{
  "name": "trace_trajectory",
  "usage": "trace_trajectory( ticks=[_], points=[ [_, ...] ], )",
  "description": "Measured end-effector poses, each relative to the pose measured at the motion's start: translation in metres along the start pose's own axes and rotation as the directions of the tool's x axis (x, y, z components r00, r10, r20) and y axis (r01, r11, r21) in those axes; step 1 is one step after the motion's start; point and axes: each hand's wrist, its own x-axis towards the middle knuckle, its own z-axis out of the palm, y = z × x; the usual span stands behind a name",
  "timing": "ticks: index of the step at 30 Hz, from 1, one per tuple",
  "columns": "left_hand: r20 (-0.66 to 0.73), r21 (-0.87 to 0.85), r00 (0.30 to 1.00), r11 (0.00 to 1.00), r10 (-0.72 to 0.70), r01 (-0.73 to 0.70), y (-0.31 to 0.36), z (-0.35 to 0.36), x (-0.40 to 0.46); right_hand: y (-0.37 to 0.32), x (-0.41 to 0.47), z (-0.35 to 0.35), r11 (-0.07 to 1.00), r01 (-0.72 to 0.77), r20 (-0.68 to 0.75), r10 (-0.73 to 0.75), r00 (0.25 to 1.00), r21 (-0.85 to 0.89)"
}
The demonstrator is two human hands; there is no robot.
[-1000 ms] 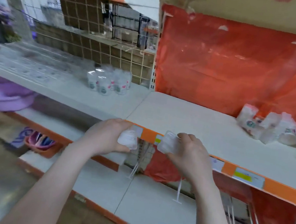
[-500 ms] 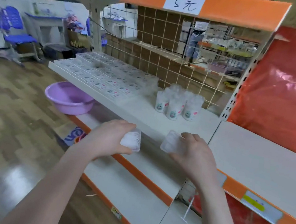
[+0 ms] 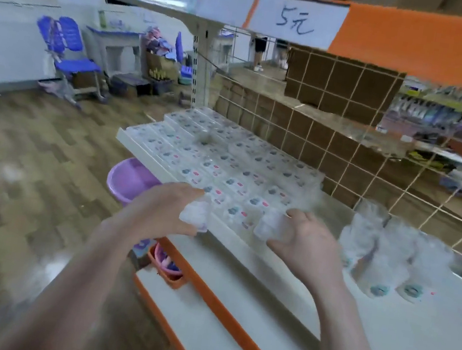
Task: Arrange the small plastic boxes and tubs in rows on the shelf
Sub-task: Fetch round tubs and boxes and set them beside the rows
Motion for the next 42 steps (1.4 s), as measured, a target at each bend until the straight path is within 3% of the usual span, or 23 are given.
trace_trajectory(
  ticks=[5,11,23,34,42],
  points=[
    [0.011,-0.002,0.999,0.999,0.04,-0.04,-0.045,-0.008,0.046,-0.027,0.047,0.018,0.999,-0.021,0.033,0.023,0.999,-0.038],
    [0.053,0.041,0.98,0.98,0.19,-0.193,-0.103,-0.012,0.103,-0.067,0.098,0.048,0.986,-0.137,0.029,0.14,0.99,-0.091],
    [0.215,-0.057,0.859,0.884,0.464,-0.464,-0.223,-0.023,0.207,-0.165,0.191,0.101,0.911,-0.382,0.055,0.394,0.918,-0.155],
    [0.21,-0.135,0.824,0.851,0.526,-0.508,-0.255,-0.021,0.244,-0.181,0.219,0.123,0.885,-0.419,0.178,0.455,0.873,-0.203],
    [0.257,-0.157,0.808,0.847,0.531,-0.507,-0.26,-0.013,0.252,-0.178,0.222,0.131,0.884,-0.412,0.171,0.451,0.876,-0.218]
  ],
)
